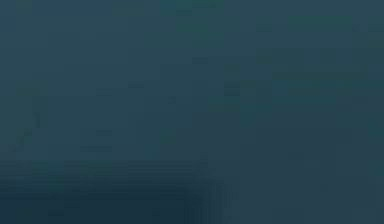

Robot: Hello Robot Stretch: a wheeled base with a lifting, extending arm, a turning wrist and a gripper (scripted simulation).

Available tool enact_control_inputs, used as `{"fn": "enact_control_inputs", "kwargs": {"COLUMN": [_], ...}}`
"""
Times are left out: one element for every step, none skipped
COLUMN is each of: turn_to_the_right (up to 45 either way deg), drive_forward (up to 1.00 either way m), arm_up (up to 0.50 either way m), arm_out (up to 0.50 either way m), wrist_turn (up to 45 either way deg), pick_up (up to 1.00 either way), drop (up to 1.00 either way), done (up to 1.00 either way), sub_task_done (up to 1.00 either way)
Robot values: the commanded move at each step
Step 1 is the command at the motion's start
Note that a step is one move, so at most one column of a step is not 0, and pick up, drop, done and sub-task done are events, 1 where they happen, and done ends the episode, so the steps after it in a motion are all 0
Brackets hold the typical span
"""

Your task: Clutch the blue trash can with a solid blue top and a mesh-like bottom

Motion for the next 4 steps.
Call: {"fn": "enact_control_inputs", "kwargs": {"turn_to_the_right": [0.0,0.0,0.0,0.0], "drive_forward": [0.0,0.0,0.0,0.0], "arm_up": [0.0,0.0,0.0,0.1], "arm_out": [0.0,0.0,0.0,0.0], "wrist_turn": [45.0,39.0,0.0,0.0], "pick_up": [0.0,0.0,1.0,0.0], "drop": [0.0,0.0,0.0,0.0], "done": [0.0,0.0,0.0,0.0], "sub_task_done": [0.0,0.0,0.0,0.0]}}
